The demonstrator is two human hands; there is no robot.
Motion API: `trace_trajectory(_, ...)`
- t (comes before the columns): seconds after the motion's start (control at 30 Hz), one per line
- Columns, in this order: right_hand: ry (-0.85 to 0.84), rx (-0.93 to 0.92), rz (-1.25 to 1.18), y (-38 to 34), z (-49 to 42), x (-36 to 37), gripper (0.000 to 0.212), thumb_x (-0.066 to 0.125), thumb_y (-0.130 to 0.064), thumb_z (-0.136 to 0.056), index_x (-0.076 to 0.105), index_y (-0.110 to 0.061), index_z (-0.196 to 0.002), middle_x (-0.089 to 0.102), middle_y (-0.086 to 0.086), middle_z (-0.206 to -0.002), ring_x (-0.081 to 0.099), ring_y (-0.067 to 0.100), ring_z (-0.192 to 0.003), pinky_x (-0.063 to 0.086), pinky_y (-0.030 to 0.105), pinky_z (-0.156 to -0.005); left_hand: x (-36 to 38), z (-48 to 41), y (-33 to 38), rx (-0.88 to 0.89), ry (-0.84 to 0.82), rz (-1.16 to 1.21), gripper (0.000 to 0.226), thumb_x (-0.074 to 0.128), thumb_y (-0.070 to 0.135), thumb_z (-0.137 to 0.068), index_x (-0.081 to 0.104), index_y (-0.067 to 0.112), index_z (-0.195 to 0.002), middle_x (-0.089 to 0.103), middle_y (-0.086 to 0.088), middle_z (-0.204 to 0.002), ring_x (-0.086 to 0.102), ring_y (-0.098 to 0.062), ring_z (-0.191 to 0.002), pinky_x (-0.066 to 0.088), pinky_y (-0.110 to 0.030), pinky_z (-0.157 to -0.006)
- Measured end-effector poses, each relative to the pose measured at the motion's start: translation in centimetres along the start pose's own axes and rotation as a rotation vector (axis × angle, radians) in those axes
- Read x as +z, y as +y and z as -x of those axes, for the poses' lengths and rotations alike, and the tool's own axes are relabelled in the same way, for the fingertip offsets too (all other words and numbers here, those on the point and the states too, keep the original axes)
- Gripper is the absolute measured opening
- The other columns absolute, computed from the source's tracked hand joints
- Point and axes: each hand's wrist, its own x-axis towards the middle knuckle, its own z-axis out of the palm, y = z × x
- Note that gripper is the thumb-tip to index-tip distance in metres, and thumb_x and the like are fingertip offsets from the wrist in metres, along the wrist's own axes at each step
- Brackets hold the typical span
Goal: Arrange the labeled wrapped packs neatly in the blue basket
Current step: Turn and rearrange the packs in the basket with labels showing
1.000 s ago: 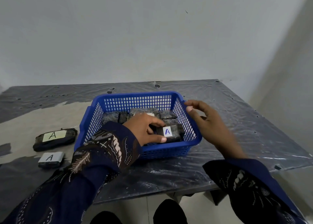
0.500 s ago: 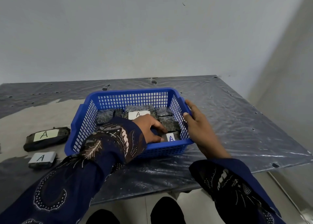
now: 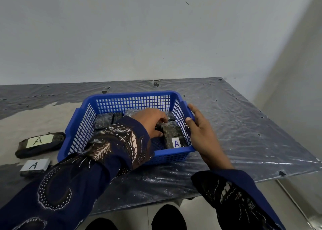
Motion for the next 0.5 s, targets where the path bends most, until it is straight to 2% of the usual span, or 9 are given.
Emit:
trace_trajectory(0.07, -0.01, -0.001, 0.003, -0.1, 0.1, -0.1, 0.047, 0.041, -0.018, -0.107, 0.035, -0.033, -0.151, 0.059, -0.008, -0.128, 0.067, 0.007, -0.099, 0.06, 0.038, -0.087, 0.1, -0.8, -0.1, 0.046, -0.072, -0.133, 0.064, 0.076, 0.031, -0.079, 0.05, 0.022, -0.136, 0.055, -0.001, -0.132, 0.056, -0.02, -0.115, 0.043, -0.026, -0.093)
trace_trajectory(0.1, -0.014, -0.003, 0.0, -0.2, 0.1, -0.1, 0.047, 0.04, -0.018, -0.107, 0.036, -0.033, -0.151, 0.06, -0.009, -0.125, 0.068, 0.006, -0.096, 0.06, 0.035, -0.084, 0.2, -1.1, -0.1, 0.061, -0.102, -0.205, 0.067, 0.076, 0.034, -0.078, 0.048, 0.023, -0.138, 0.055, -0.002, -0.133, 0.054, -0.023, -0.119, 0.045, -0.033, -0.097)
trace_trajectory(0.17, -0.019, -0.005, -0.01, -0.1, 0.1, -0.1, 0.047, 0.041, -0.017, -0.107, 0.036, -0.034, -0.15, 0.062, -0.009, -0.124, 0.068, 0.007, -0.097, 0.06, 0.036, -0.085, 0.5, -1.5, 0.2, 0.067, -0.135, -0.33, 0.064, 0.074, 0.038, -0.079, 0.05, 0.025, -0.136, 0.057, -0.001, -0.131, 0.055, -0.025, -0.12, 0.045, -0.042, -0.099)
trace_trajectory(0.27, -0.016, -0.01, 0.003, 0.1, 0.0, -0.1, 0.047, 0.041, -0.018, -0.106, 0.037, -0.034, -0.15, 0.061, -0.004, -0.133, 0.067, 0.014, -0.106, 0.057, 0.045, -0.094, 0.9, -1.8, 0.4, 0.066, -0.135, -0.356, 0.054, 0.071, 0.039, -0.081, 0.053, 0.026, -0.13, 0.062, 0.0, -0.125, 0.057, -0.025, -0.116, 0.042, -0.044, -0.101)
trace_trajectory(0.37, -0.027, 0.005, -0.033, 0.0, -0.1, -0.2, 0.046, 0.041, -0.015, -0.107, 0.038, -0.035, -0.148, 0.067, -0.014, -0.107, 0.069, 0.014, -0.086, 0.06, 0.04, -0.082, 1.2, -1.9, -0.1, 0.069, -0.129, -0.352, 0.05, 0.07, 0.042, -0.081, 0.056, 0.026, -0.126, 0.064, 0.001, -0.119, 0.056, -0.024, -0.114, 0.036, -0.045, -0.103)
trace_trajectory(0.4, -0.03, 0.013, -0.05, -0.1, 0.0, -0.2, 0.046, 0.041, -0.015, -0.107, 0.039, -0.036, -0.148, 0.067, -0.018, -0.1, 0.07, 0.022, -0.085, 0.06, 0.044, -0.081, 1.1, -1.9, -0.2, 0.073, -0.121, -0.335, 0.05, 0.07, 0.043, -0.08, 0.056, 0.026, -0.124, 0.064, 0.002, -0.117, 0.056, -0.024, -0.112, 0.036, -0.044, -0.103)
trace_trajectory(0.47, -0.028, 0.022, -0.064, -0.3, 0.2, -0.2, 0.046, 0.041, -0.016, -0.106, 0.04, -0.041, -0.144, 0.068, -0.015, -0.096, 0.069, 0.039, -0.094, 0.057, 0.058, -0.082, 1.0, -1.7, -0.2, 0.09, -0.079, -0.275, 0.051, 0.07, 0.046, -0.078, 0.059, 0.026, -0.123, 0.065, 0.003, -0.114, 0.058, -0.022, -0.109, 0.035, -0.042, -0.102)
trace_trajectory(0.5, -0.029, 0.024, -0.067, -0.3, 0.2, -0.1, 0.045, 0.041, -0.016, -0.106, 0.04, -0.043, -0.142, 0.069, -0.012, -0.097, 0.068, 0.041, -0.097, 0.056, 0.06, -0.081, 0.9, -1.6, -0.3, 0.092, -0.05, -0.234, 0.052, 0.071, 0.047, -0.076, 0.059, 0.026, -0.123, 0.066, 0.004, -0.114, 0.059, -0.021, -0.108, 0.036, -0.041, -0.102)
